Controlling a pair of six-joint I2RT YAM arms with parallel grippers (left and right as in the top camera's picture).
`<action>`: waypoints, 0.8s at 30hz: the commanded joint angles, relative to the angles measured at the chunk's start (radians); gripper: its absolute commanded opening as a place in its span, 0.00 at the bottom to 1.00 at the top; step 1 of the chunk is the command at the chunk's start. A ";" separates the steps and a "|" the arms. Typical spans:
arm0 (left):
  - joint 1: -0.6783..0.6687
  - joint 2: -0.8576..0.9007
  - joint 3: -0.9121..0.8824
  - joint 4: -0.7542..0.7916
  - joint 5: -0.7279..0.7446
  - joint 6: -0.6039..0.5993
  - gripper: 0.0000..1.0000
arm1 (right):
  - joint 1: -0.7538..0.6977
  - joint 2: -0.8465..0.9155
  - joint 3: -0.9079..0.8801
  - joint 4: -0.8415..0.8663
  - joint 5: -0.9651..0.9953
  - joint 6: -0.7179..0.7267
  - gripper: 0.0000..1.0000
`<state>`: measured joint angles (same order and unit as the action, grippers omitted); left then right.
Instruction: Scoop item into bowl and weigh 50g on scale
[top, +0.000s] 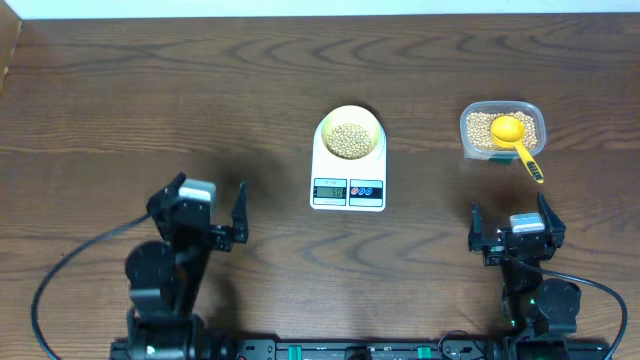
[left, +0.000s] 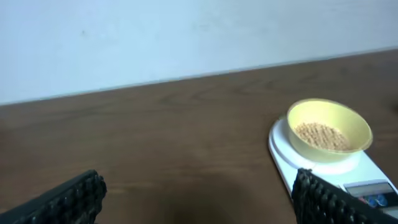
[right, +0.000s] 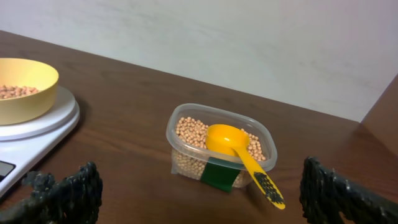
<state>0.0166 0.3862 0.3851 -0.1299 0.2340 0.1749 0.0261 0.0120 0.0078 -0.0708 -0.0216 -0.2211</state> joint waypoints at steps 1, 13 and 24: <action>0.000 -0.115 -0.110 0.043 -0.045 -0.027 0.98 | -0.006 -0.007 -0.002 -0.005 0.011 -0.012 0.99; 0.001 -0.386 -0.327 0.066 -0.087 -0.027 0.98 | -0.006 -0.007 -0.002 -0.005 0.012 -0.012 0.99; 0.001 -0.385 -0.381 0.068 -0.109 -0.027 0.98 | -0.006 -0.007 -0.002 -0.005 0.011 -0.012 0.99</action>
<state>0.0170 0.0109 0.0364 -0.0513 0.1463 0.1535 0.0261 0.0120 0.0078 -0.0711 -0.0181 -0.2237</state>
